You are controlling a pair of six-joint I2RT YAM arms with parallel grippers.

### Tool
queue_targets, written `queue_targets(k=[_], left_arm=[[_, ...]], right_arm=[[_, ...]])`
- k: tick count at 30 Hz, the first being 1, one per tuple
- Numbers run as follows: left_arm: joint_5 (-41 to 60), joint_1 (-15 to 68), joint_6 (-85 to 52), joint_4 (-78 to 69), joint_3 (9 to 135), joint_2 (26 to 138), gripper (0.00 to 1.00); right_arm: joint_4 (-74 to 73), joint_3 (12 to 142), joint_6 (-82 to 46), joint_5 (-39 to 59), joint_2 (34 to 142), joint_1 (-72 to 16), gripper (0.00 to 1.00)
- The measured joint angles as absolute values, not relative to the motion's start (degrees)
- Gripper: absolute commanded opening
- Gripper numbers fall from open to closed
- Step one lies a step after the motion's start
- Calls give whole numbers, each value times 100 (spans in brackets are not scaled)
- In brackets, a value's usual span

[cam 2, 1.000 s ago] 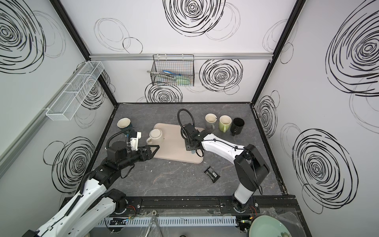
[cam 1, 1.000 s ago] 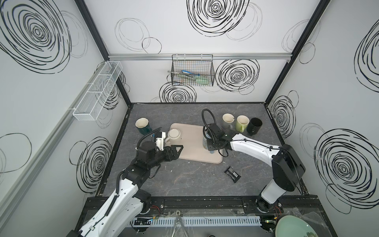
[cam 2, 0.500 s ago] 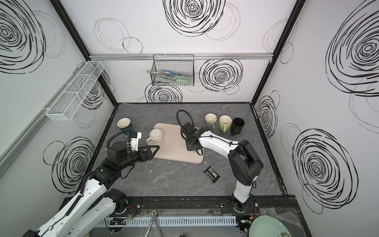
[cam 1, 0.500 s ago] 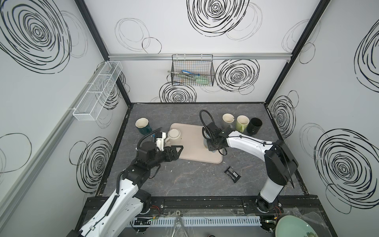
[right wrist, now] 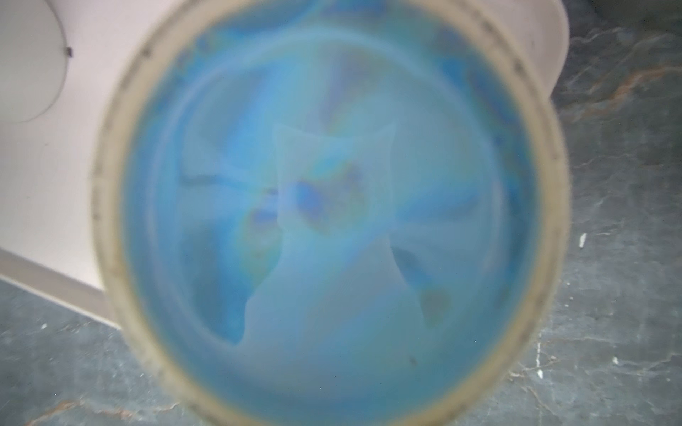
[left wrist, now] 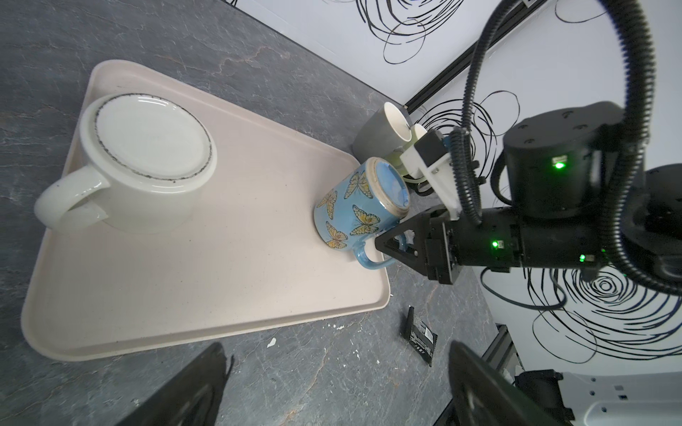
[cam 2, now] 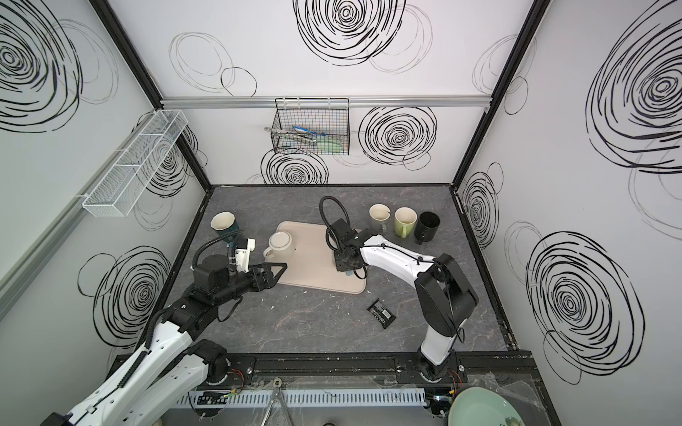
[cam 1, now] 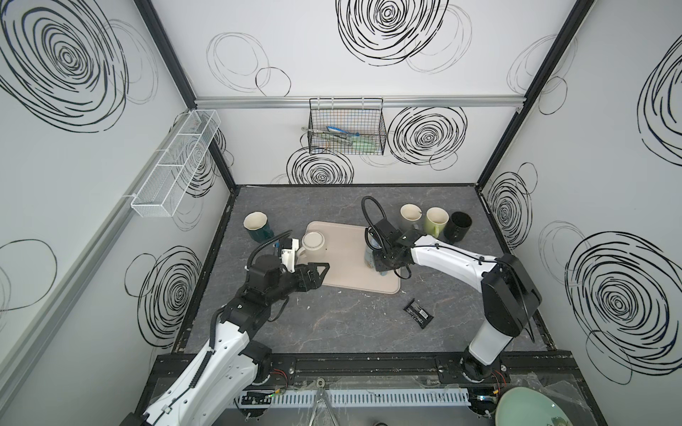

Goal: Turn the mug right side up
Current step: 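Tilt the blue mug sideways toward the left gripper while the left gripper advances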

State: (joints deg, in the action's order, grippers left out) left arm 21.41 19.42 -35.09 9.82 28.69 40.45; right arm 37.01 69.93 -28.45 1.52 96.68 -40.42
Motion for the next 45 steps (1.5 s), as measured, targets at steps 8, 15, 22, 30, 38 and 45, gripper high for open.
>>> queue_targets(k=[8,15,22,30,38,45], left_arm=[[2137,1900,-3516,1033,2838,4040,96],[2137,1900,-3642,1039,2838,3957,96],[2154,1925,-3739,996,2840,4101,96],[2071,2401,-3951,836,2945,4274,96],[1747,3164,-4101,548,3013,4466,96],[1682,3264,-4163,196,3013,4801,96]], right_arm=[[3068,6243,-2980,897,8630,-4042,4],[2368,5439,-3146,1245,7710,-4027,0],[1691,4648,-3347,1356,6805,-3957,0],[1046,3992,-3734,1350,5819,-3859,0],[375,3343,-4071,1356,5400,-3723,0],[-215,3087,-4228,1369,5288,-3671,0]])
